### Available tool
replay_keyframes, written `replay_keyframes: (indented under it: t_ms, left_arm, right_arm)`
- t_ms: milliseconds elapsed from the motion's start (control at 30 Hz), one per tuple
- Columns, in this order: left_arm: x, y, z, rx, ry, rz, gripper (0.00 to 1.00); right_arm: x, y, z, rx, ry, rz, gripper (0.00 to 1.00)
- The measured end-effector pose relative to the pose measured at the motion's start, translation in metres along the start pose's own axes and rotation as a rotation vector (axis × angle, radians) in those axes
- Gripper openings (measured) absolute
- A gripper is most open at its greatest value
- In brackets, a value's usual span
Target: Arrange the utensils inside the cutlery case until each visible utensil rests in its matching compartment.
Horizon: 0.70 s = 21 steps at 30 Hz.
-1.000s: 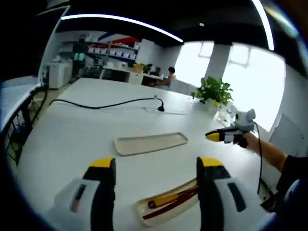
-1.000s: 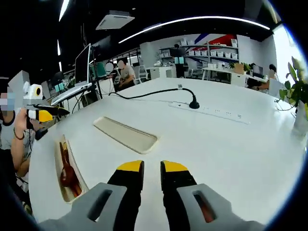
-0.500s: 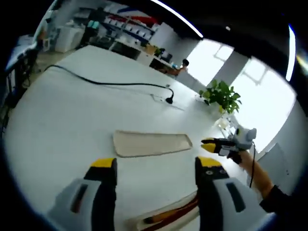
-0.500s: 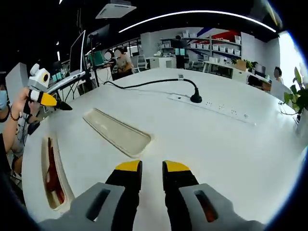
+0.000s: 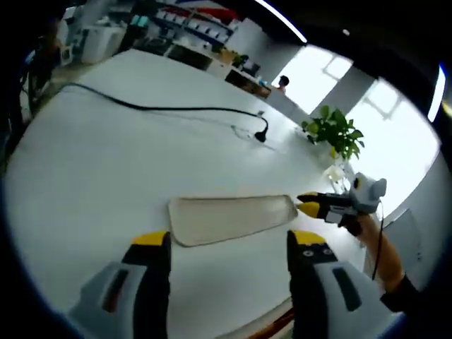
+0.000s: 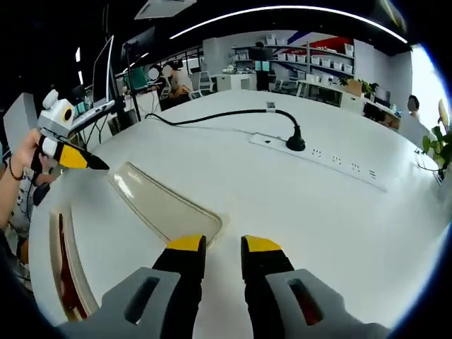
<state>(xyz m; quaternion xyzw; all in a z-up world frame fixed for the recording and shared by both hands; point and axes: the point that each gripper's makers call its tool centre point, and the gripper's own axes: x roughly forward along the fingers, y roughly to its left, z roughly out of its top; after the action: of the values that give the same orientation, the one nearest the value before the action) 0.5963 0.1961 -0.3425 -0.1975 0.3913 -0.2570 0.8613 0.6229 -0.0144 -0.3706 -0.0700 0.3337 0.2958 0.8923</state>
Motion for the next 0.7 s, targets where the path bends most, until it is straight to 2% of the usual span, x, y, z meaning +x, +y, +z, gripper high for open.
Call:
replay_keyframes:
  t_ms: [200, 367, 400, 600, 633, 700]
  left_arm:
    - [0.007, -0.001, -0.002, -0.012, -0.003, -0.002, 0.71]
    - [0.01, -0.009, -0.012, -0.004, -0.002, 0.004, 0.72]
    - [0.01, -0.003, -0.006, -0.001, -0.004, 0.003, 0.72]
    - [0.01, 0.009, 0.007, -0.024, -0.025, -0.005, 0.69]
    - [0.01, 0.004, 0.002, -0.025, -0.032, -0.006, 0.69]
    - [0.01, 0.004, 0.002, -0.032, -0.041, -0.012, 0.69]
  right_arm:
    - [0.002, 0.003, -0.003, 0.024, 0.015, 0.012, 0.14]
    - [0.005, 0.013, -0.004, 0.048, 0.053, 0.016, 0.05]
    - [0.006, 0.012, -0.005, 0.053, 0.062, 0.002, 0.05]
    - [0.008, 0.013, -0.004, 0.011, 0.078, -0.036, 0.05]
    - [0.008, 0.012, -0.004, 0.031, 0.078, -0.043, 0.05]
    - [0.009, 0.012, -0.004, 0.031, 0.074, -0.049, 0.04]
